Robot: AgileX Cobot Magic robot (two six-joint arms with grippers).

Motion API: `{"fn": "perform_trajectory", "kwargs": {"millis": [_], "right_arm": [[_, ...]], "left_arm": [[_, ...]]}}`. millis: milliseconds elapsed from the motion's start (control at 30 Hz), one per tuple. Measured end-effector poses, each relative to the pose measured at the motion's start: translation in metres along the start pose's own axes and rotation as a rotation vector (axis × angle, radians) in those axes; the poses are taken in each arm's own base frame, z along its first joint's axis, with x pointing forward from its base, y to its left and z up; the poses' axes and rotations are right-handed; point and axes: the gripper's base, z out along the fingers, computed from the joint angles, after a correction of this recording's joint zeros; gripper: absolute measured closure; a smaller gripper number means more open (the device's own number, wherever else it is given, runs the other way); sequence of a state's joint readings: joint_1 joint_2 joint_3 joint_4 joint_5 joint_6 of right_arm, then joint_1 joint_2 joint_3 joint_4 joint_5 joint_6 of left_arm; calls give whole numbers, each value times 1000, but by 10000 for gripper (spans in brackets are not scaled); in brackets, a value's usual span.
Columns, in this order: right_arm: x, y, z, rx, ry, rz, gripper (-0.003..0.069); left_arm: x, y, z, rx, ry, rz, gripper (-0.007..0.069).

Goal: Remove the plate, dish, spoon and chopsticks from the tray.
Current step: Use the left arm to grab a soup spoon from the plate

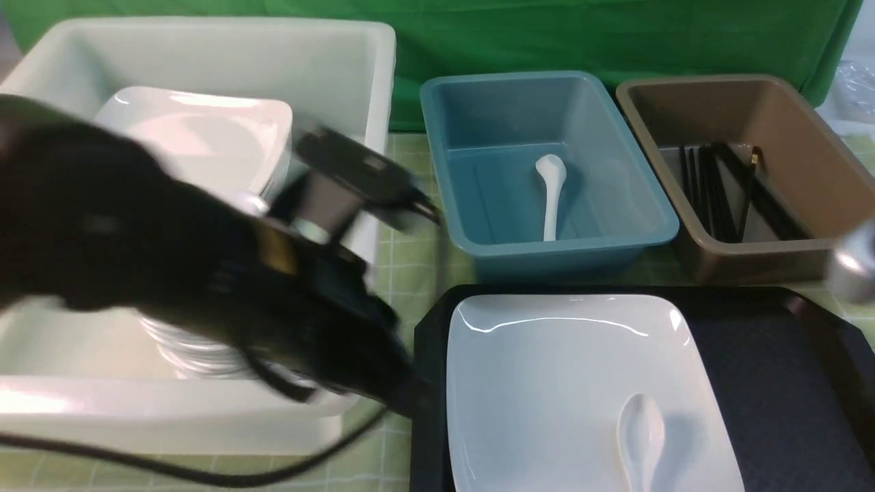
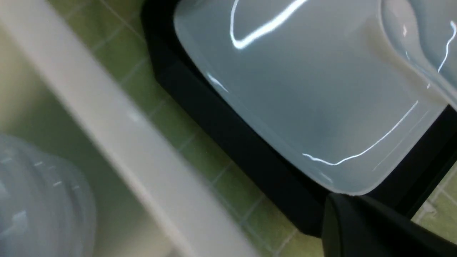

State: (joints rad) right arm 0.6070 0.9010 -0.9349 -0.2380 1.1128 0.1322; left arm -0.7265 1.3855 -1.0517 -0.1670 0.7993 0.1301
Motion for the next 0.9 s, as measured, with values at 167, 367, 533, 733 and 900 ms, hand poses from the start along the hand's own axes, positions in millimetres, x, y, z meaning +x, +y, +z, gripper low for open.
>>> {"fn": "perform_trajectory", "kwargs": {"millis": [167,367,533,733,900], "right_arm": [[36,-8,-16,8,-97,36,585],[50,-12,-30,8,-182,19,571],[56,-13,-36,10,-216,-4,568],[57,-13,-36,11,-213,-20,564],[57,-13,-36,11,-213,-26,553]], "left_arm": [[-30,-68,56,98,80,16,611],[-50,-114,105,132,183,23,526],[-62,-120,146,97,225,-39,306],[-58,-115,177,29,253,-30,118],[-55,-108,191,-50,253,11,112]]}}
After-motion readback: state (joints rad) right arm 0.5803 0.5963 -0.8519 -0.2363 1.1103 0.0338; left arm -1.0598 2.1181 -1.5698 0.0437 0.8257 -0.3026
